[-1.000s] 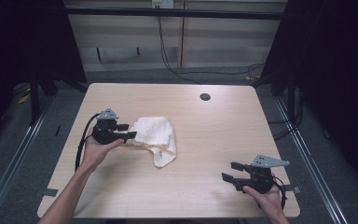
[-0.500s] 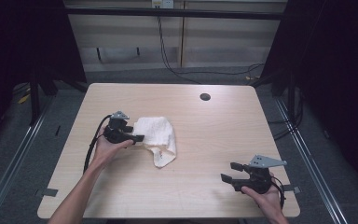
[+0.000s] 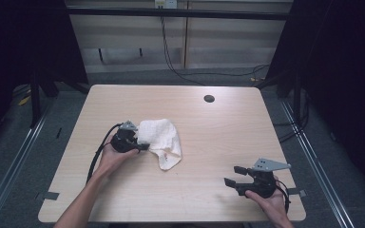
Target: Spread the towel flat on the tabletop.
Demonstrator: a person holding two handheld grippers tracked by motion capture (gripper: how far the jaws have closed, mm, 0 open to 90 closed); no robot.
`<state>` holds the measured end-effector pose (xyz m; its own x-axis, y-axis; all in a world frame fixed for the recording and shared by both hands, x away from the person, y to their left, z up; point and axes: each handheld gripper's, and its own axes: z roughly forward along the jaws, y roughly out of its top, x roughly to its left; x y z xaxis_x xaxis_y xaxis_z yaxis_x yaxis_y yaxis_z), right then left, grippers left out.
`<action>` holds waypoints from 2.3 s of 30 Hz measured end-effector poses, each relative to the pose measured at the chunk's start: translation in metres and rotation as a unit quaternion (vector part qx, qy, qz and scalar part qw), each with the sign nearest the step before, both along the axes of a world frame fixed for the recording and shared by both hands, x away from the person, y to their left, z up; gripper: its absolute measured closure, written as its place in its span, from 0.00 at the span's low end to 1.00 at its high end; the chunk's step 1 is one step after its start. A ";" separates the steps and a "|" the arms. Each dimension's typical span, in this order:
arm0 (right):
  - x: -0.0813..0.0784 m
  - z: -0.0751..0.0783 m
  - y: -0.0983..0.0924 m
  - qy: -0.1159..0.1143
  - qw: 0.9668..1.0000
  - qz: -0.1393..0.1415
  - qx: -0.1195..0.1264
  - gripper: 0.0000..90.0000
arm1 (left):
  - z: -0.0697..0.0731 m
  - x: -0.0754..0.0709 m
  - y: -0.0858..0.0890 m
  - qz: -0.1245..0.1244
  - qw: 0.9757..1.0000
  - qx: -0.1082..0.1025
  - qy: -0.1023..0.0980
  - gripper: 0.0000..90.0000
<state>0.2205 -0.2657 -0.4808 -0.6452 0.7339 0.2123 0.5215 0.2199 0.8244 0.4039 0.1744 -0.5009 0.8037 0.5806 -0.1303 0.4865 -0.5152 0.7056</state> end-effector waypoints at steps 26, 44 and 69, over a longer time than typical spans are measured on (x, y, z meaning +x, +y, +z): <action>-0.001 -0.001 0.007 0.008 1.000 0.010 -0.015 0.36 | 0.003 -0.051 -0.022 -0.023 0.999 0.002 0.022 0.86; -0.002 -0.001 0.009 0.008 1.000 0.015 -0.020 0.36 | 0.006 -0.097 -0.041 -0.084 0.995 -0.009 0.043 0.69; -0.001 -0.003 0.012 0.023 0.999 0.026 -0.027 0.33 | 0.046 -0.106 -0.034 -0.146 0.988 -0.030 -0.024 0.60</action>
